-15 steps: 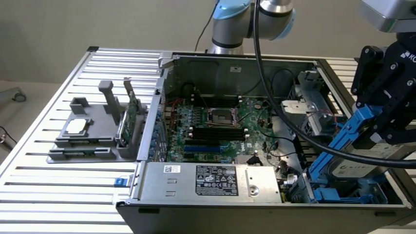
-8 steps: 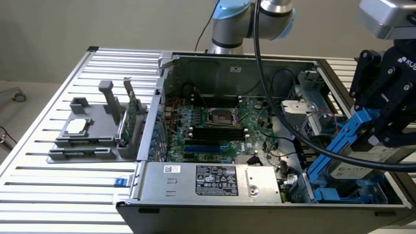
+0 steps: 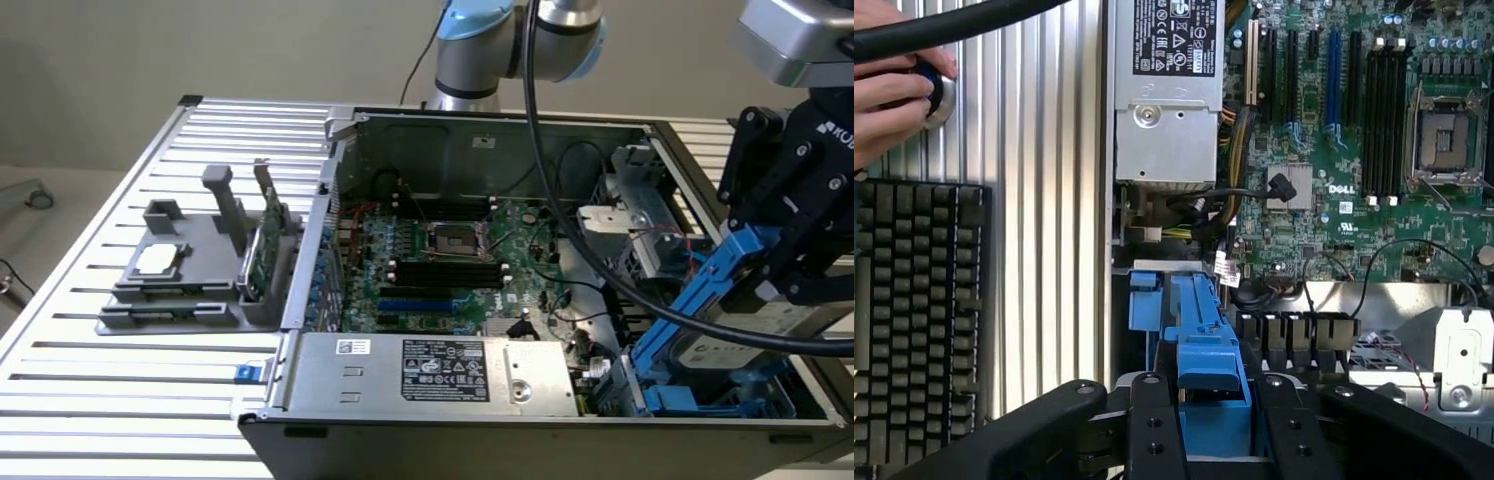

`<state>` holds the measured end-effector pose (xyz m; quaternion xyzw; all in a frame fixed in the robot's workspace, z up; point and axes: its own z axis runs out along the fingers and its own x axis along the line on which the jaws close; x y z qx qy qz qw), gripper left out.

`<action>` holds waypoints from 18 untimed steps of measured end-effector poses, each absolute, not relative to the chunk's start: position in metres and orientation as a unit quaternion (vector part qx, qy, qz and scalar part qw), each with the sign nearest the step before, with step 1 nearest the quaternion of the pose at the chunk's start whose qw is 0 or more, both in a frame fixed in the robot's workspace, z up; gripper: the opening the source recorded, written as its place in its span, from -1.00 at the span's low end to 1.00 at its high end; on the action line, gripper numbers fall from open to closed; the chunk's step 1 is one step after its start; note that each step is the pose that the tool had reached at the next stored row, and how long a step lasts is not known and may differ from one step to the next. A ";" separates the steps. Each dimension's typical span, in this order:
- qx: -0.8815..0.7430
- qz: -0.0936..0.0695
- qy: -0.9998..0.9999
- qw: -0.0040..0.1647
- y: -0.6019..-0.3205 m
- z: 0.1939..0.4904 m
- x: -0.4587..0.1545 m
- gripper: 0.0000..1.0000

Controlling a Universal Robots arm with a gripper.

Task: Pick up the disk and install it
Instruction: 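Insert the disk into the insertion slot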

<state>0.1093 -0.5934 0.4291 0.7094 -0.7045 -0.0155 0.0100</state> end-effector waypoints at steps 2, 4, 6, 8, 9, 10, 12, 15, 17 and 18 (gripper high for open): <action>0.709 -0.016 -0.704 0.010 -0.593 0.428 0.110 -0.35; 0.709 -0.016 -0.704 0.010 -0.593 0.427 0.110 -0.35; 0.709 -0.016 -0.704 0.011 -0.593 0.426 0.110 -0.35; 0.709 -0.016 -0.704 0.011 -0.593 0.425 0.110 -0.35; 0.709 -0.017 -0.704 0.011 -0.593 0.424 0.110 -0.35; 0.709 -0.017 -0.704 0.011 -0.593 0.424 0.110 -0.35; 0.709 -0.017 -0.704 0.012 -0.593 0.423 0.110 -0.35; 0.709 -0.018 -0.704 0.012 -0.593 0.421 0.110 -0.35; 0.709 -0.018 -0.704 0.012 -0.593 0.420 0.111 -0.35; 0.709 -0.018 -0.704 0.013 -0.593 0.419 0.111 -0.35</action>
